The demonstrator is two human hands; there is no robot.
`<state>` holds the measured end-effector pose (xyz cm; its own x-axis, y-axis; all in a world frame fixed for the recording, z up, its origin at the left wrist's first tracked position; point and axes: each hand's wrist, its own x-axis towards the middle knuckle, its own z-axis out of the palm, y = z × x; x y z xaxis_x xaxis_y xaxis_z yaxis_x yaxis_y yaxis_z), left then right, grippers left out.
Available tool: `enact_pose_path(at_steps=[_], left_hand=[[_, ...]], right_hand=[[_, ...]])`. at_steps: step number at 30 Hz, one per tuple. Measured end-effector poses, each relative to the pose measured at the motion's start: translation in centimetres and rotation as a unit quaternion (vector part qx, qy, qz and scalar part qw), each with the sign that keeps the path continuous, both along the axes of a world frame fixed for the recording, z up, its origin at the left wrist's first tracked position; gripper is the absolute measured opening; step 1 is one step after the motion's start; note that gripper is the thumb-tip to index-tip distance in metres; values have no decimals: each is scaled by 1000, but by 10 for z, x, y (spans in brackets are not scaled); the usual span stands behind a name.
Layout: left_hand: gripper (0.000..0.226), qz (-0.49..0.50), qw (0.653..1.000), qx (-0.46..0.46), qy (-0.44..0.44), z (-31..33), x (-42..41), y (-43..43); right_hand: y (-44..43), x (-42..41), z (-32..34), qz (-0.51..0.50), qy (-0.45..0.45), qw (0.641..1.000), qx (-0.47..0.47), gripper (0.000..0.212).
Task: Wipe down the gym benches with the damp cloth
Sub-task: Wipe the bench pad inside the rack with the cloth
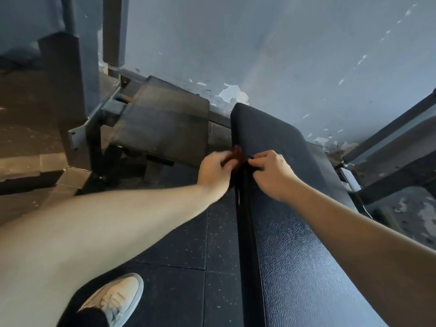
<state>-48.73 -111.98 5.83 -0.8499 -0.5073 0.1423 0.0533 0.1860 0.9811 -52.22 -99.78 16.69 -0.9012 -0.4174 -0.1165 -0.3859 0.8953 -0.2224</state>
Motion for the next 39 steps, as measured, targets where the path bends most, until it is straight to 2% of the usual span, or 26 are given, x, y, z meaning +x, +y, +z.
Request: enact_pose_path(at_steps=[3,5,8,12,15,19,25,28,31,35,39], left_hand=[[12,-37,998,44,-28,-15,39,14],[11,-44,998,38,-25,-18,43,17],[11,-18,999,32,-3,-10,21,7],[15,11,999,40,-20,-7,-11,0],[20,6,999,41,-11,-7,0,6],[20,-30,999,-4,-30,-12,44,22],[20,-22,999,-16,-41,-10,45,22],[21,-2,999,20,-30,-3,21,13],[20,1,999,36,-33,2,17,12],[20,-13,998,-10,-55,-4,54,28],[18,-39,998,-4,-53,-9,89,40]], right_hand=[[8,18,-3,5,35,999,-2,42],[15,32,-8,11,44,999,7,41],[19,41,-13,24,44,998,25,40],[13,40,-12,16,41,999,20,33],[13,38,-10,19,31,999,35,42],[14,34,-9,20,17,999,44,52],[17,32,-12,13,15,1000,3,34],[17,28,-14,12,21,1000,-3,28],[17,23,-17,20,20,999,16,36],[17,26,-18,20,21,1000,10,46],[19,30,-20,15,29,999,-16,31]])
